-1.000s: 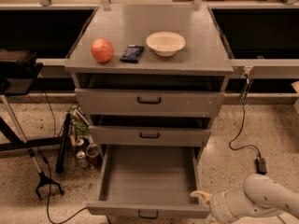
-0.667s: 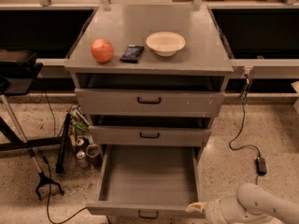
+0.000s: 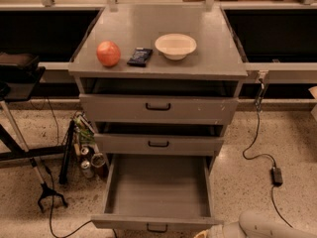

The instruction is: Close bottom drawer

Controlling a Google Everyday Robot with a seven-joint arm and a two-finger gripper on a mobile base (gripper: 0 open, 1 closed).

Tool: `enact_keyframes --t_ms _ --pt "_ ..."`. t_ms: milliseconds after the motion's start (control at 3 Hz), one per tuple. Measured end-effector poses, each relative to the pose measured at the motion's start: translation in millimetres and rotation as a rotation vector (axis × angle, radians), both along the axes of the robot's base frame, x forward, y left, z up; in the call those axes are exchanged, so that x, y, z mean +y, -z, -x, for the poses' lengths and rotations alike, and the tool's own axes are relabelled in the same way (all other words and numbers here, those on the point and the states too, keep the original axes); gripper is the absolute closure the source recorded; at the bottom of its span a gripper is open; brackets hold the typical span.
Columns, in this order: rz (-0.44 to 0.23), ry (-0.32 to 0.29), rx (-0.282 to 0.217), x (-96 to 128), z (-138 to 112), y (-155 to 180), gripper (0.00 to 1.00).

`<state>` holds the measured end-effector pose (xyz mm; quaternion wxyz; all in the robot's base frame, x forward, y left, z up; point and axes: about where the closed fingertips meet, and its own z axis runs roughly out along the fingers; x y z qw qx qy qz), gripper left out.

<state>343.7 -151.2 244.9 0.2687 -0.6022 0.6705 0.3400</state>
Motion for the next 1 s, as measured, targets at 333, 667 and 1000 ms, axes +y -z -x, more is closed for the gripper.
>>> enact_keyframes --t_ms 333,667,1000 --pt "-0.005 0.032 0.023 9.0 -4.5 26.0 1.00" --pt "0.048 0.078 0.067 12.5 -14.6 51.4 1.00" --pt "0.107 0.118 0.101 11.8 -26.0 71.0 1.00"
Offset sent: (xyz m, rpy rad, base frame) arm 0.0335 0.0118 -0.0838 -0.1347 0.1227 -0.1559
